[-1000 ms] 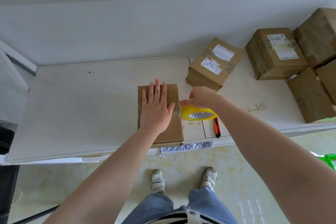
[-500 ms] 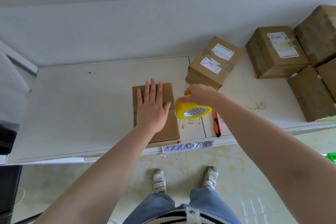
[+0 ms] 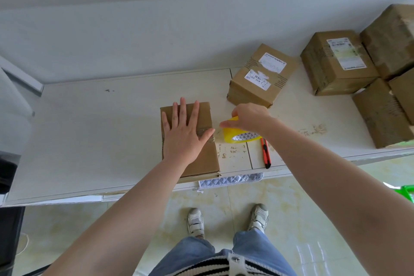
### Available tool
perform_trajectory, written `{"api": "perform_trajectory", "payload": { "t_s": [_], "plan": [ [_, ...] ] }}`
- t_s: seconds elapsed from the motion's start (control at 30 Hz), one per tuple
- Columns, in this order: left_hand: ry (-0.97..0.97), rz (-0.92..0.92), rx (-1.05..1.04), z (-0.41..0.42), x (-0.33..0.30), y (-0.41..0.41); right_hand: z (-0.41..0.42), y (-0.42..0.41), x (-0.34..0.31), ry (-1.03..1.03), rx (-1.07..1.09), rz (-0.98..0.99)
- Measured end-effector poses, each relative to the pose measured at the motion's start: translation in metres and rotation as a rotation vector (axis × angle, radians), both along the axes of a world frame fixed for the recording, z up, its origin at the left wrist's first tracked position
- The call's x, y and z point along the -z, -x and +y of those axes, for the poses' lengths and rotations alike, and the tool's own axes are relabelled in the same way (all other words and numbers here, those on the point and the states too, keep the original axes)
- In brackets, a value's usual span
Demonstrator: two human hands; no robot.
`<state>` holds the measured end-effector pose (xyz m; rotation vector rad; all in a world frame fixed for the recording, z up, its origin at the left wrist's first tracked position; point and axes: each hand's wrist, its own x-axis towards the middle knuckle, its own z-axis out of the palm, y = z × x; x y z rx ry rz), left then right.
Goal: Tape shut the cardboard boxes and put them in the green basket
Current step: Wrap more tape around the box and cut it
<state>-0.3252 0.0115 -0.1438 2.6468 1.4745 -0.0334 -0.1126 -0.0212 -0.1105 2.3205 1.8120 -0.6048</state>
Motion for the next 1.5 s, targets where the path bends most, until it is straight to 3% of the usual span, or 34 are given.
{"api": "perform_trajectory", "payload": {
  "t_s": [0.47,0.57,0.67,0.77,0.87,1.0,1.2,1.37,1.5],
  "plan": [
    [0.008,-0.014,-0.044,0.001,-0.002,-0.002,-0.003,0.008,-0.003,-0.005,0.098,-0.011],
    [0.013,-0.025,-0.039,0.001,-0.003,-0.001,-0.006,0.008,-0.007,-0.039,0.137,0.070],
    [0.011,-0.037,-0.028,0.001,-0.002,0.001,-0.017,0.003,-0.013,-0.361,0.309,0.284],
    [0.015,-0.039,-0.022,0.001,-0.001,0.001,-0.048,-0.007,-0.001,-0.703,0.625,0.344],
    [0.021,-0.035,-0.025,0.001,-0.001,0.000,-0.081,-0.013,0.031,-0.529,0.771,0.283],
    [0.021,-0.027,-0.028,0.001,-0.001,-0.001,-0.100,-0.011,0.062,-0.188,0.740,0.252],
    [0.017,-0.031,-0.025,0.001,-0.003,-0.001,-0.102,-0.017,0.066,-0.197,0.858,0.368],
    [0.015,-0.028,-0.025,0.000,-0.003,-0.001,-0.093,-0.008,0.011,-0.533,0.850,0.478],
    [0.020,-0.017,-0.026,0.000,-0.004,0.000,-0.053,0.022,-0.047,-0.691,0.653,0.731]
  ]
}}
